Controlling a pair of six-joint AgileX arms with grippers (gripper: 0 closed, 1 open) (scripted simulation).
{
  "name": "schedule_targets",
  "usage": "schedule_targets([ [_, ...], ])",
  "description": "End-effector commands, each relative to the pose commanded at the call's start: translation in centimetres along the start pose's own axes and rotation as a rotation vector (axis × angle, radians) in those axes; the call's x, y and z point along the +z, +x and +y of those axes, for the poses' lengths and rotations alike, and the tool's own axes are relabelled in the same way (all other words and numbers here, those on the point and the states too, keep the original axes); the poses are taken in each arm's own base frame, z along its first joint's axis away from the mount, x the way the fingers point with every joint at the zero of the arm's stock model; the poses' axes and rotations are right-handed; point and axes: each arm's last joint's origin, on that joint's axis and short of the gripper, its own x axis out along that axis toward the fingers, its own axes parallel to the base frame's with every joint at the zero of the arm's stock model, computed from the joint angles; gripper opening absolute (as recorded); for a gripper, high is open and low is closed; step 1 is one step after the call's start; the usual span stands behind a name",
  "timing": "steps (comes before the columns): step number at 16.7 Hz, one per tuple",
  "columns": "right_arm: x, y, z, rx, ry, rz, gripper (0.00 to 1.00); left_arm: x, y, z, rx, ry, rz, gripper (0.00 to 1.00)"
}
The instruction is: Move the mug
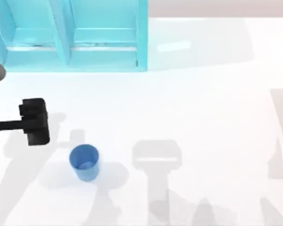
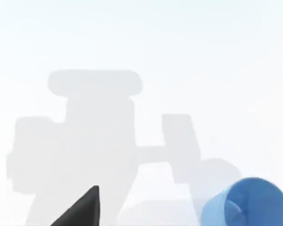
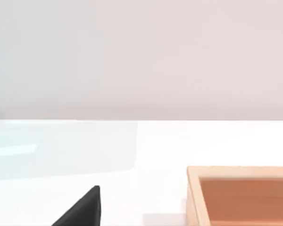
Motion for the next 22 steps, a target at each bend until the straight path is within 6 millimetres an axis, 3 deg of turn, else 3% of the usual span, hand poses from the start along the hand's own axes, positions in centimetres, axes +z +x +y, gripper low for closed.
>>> schedule_targets([
  [5, 0.0, 0.0, 0.0, 0.0, 0.0, 0.0, 1.0, 4.8, 5.1, -5.5, 0.054, -0.027, 0.403, 1.0],
  [11, 0.0, 0.0, 0.0, 0.0, 0.0, 0.0, 1.0, 5.5, 10.7, -11.0, 0.189, -0.002, 0.72, 1.0],
  [14, 0.0, 0.0, 0.0, 0.0, 0.0, 0.0, 1.0, 5.3, 11.8, -12.1, 0.224, 0.007, 0.775, 1.0],
  [22, 0.0, 0.0, 0.0, 0.0, 0.0, 0.0, 1.0, 4.6, 12.7, -11.9, 0.226, 0.008, 0.778, 1.0],
])
